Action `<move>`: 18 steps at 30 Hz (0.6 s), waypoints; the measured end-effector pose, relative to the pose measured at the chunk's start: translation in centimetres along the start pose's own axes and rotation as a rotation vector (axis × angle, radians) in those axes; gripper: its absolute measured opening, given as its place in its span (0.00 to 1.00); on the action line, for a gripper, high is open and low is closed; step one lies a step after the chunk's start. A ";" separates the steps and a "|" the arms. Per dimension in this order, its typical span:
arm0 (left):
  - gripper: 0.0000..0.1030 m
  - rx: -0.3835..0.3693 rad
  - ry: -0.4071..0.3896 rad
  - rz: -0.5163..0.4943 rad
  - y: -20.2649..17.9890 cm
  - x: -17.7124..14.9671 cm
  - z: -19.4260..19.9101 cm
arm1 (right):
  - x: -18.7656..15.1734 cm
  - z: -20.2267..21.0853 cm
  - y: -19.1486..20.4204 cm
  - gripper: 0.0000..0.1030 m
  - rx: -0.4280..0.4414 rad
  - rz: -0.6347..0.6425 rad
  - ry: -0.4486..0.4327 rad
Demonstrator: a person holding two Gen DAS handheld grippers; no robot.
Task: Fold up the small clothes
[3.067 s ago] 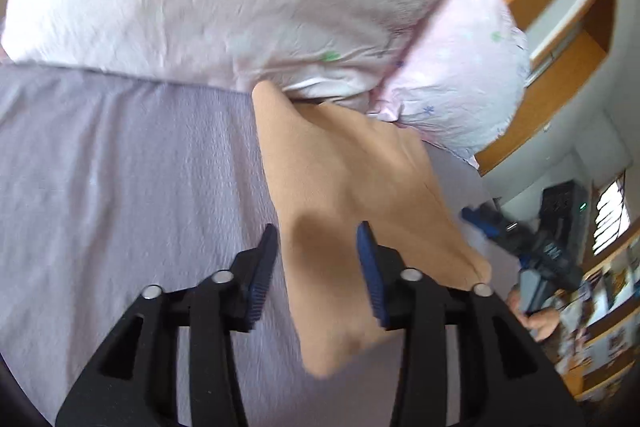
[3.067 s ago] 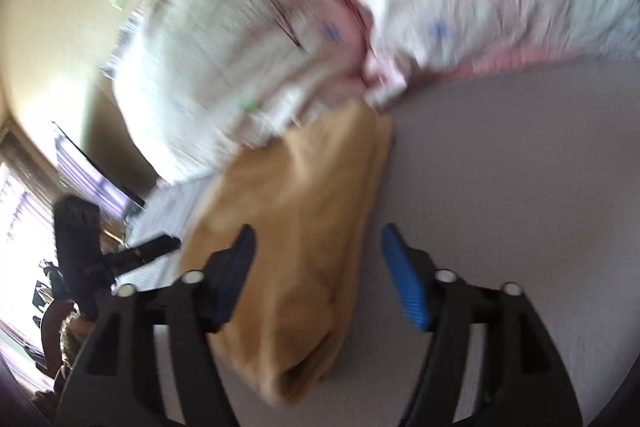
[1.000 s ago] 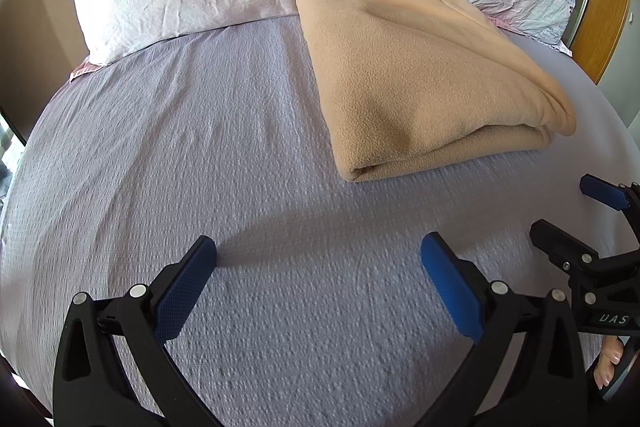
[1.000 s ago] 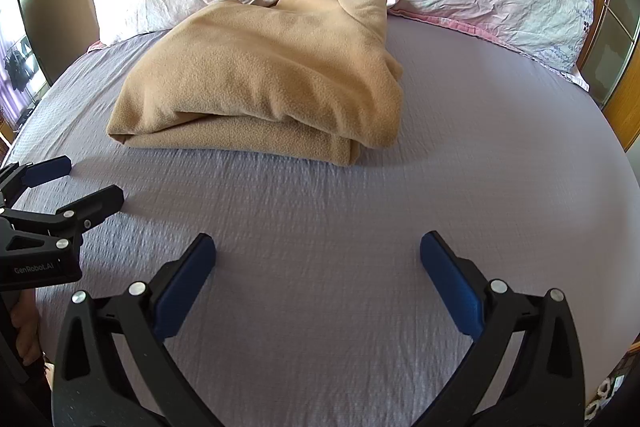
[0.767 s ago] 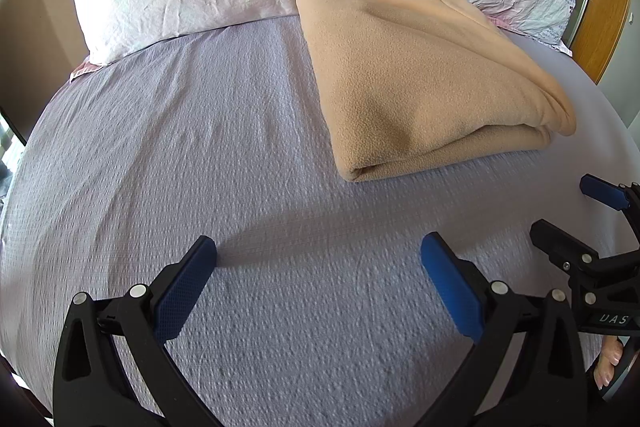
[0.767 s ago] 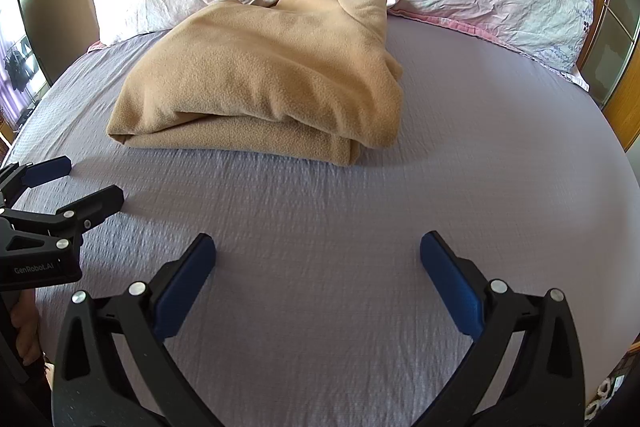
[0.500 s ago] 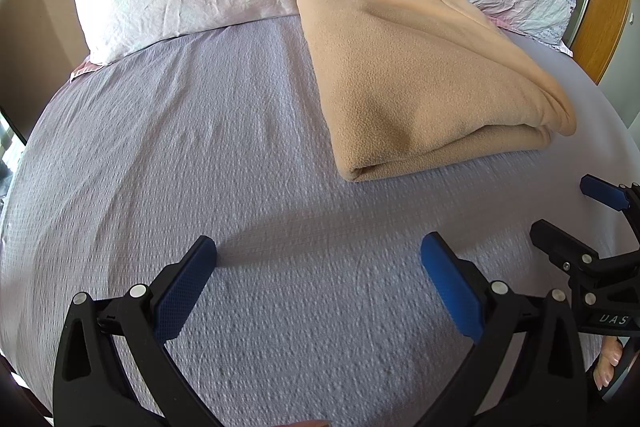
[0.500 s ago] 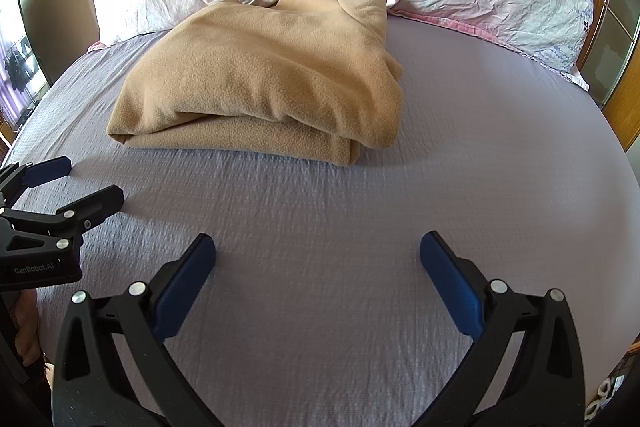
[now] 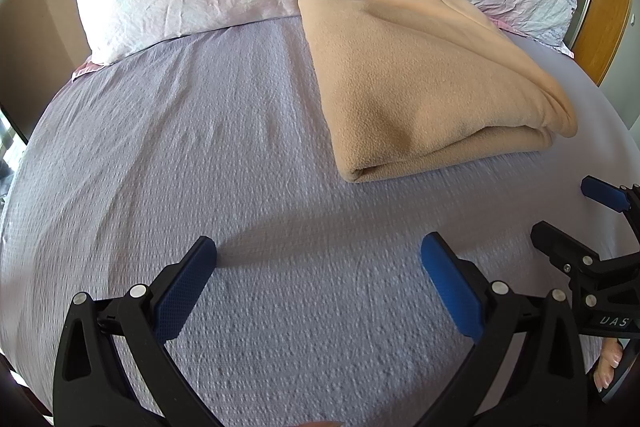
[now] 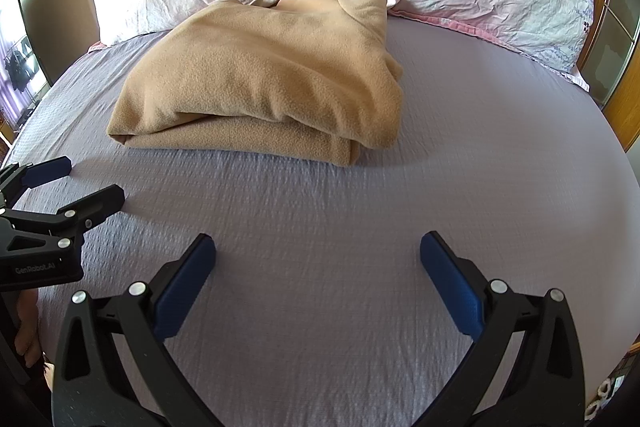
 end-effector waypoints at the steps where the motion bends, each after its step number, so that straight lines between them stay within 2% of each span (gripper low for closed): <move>1: 0.99 0.000 0.000 0.000 0.0 0.0 0.0 | 0.0 0.0 0.0 0.98 0.000 0.000 0.000; 18: 0.99 -0.003 0.000 -0.003 0.0 0.0 0.1 | 0.0 -0.1 0.1 0.98 -0.001 -0.002 -0.001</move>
Point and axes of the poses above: each gripper's, at about its wrist camera, not at the fingertips, and z roughly against the way its jaws point, y to its left, x to its top, the point moved 10 cm from there along -z, roughly the way its jaws point, and after that the axes turned 13 degrees about -z, right-handed, at the moved point
